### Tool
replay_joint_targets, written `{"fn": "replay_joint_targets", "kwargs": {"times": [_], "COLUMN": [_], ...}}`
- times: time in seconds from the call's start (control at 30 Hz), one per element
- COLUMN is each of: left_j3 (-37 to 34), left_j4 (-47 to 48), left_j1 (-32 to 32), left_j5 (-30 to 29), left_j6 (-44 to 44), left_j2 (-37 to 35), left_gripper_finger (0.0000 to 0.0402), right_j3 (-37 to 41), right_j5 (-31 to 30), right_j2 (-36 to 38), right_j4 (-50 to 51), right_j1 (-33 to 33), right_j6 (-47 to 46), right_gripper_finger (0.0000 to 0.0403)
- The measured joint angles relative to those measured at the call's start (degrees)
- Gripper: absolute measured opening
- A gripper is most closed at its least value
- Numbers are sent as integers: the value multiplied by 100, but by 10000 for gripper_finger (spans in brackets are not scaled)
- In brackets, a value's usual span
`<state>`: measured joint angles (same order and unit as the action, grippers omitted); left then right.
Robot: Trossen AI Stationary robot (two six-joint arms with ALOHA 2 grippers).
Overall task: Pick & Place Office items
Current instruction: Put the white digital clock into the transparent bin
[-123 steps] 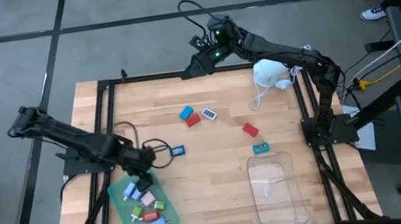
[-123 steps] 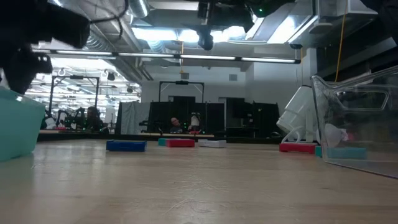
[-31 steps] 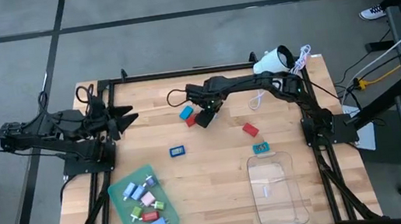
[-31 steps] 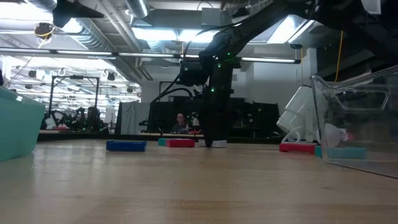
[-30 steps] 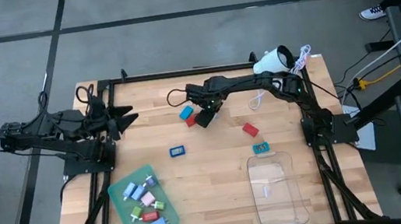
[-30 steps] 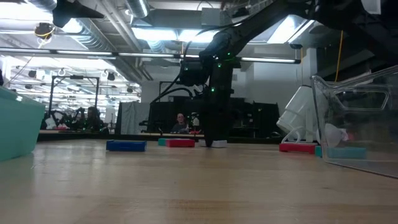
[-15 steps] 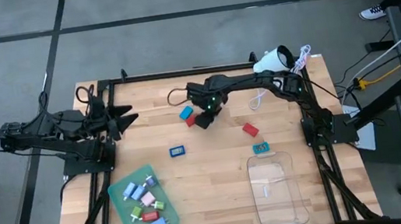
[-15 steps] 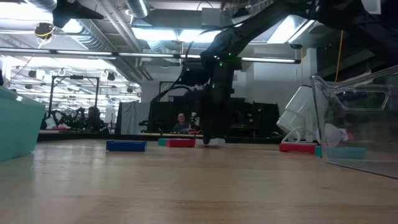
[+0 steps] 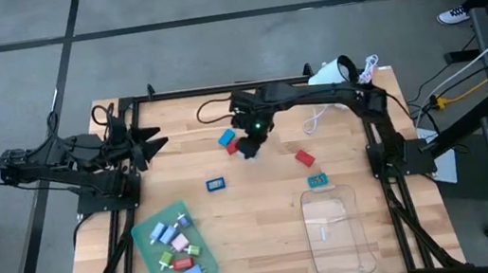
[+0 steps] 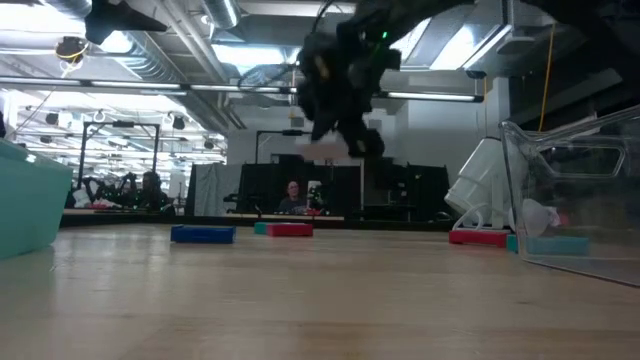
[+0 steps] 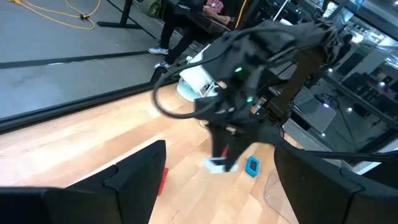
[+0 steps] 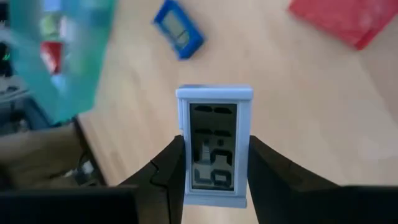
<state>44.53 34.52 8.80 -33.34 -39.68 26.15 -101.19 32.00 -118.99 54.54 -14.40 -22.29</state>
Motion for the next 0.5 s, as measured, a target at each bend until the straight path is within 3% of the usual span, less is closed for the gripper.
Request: {"fn": "replay_joint_targets", "kwargs": {"times": [0.23, 0.5], "left_j3": [0, -2], "left_j4": [-2, 0], "left_j1": [0, -2], "left_j5": [13, 383], "left_j6": [0, 46], "left_j2": [0, 0], "left_gripper_finger": [294, 294], "right_j3": [0, -2], "right_j5": [131, -461], "right_j2": [615, 834], "right_j4": [301, 432], "right_j1": [612, 1109], "right_j6": [-130, -1099], "right_gripper_finger": [130, 130]}}
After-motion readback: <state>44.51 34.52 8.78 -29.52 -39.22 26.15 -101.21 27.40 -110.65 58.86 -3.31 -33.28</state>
